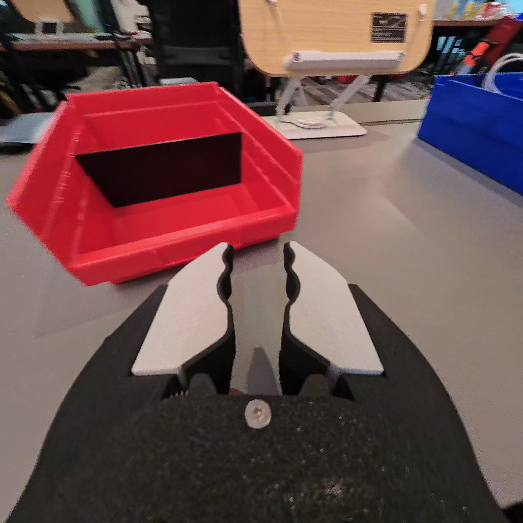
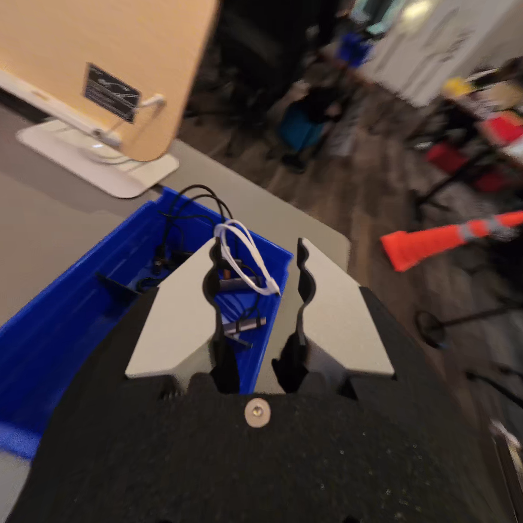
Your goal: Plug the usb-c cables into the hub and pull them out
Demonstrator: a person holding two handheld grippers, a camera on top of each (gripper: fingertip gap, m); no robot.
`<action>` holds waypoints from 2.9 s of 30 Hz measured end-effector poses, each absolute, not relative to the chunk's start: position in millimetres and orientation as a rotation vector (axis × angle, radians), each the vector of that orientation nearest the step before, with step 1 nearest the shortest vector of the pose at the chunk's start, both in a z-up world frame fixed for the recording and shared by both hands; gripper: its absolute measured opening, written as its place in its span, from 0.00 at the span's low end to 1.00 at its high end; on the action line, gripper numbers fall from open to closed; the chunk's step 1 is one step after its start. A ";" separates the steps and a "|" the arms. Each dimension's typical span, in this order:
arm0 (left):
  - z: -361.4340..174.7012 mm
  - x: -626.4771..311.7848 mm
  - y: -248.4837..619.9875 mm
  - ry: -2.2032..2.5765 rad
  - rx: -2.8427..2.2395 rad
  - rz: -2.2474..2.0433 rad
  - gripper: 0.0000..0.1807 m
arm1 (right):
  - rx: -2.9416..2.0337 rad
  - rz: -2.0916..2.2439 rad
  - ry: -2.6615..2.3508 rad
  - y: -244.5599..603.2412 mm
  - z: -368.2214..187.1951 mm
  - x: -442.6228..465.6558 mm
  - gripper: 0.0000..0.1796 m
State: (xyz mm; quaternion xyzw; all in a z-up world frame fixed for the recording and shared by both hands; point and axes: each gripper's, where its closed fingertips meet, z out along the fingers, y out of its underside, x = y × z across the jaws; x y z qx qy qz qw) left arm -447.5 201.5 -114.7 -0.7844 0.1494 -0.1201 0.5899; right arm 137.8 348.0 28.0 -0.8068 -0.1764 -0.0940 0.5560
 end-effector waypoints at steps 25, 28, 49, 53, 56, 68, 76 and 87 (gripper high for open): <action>-132.3 -512.3 213.9 0.105 -2.043 -0.051 0.19 | -2.058 0.050 0.106 196.4 -137.9 67.2 0.39; -137.9 -522.4 216.2 0.048 -2.075 0.037 0.27 | -2.070 0.055 0.100 194.4 -140.9 66.7 0.39; -123.6 -492.2 232.7 0.162 -1.935 0.206 0.33 | -1.928 0.070 -0.107 198.4 -109.6 -21.6 0.40; -135.2 -472.0 211.4 0.190 -2.001 0.022 0.35 | -1.938 0.076 -0.097 224.8 -115.8 -32.6 0.39; -137.5 -479.4 199.1 0.252 -2.010 0.098 0.35 | -1.940 0.084 -0.098 236.4 -113.9 -40.1 0.38; -113.2 -320.0 175.0 0.579 -1.821 -0.179 0.31 | -1.895 0.406 -0.267 180.7 -103.8 -122.0 0.27; -102.4 -158.6 170.8 0.704 -1.838 -0.538 0.31 | -1.694 -0.217 0.312 115.5 -64.5 29.8 0.23; -135.0 -125.5 210.5 0.696 -1.966 -0.420 0.05 | -2.013 -0.148 0.369 143.8 -150.7 53.1 0.02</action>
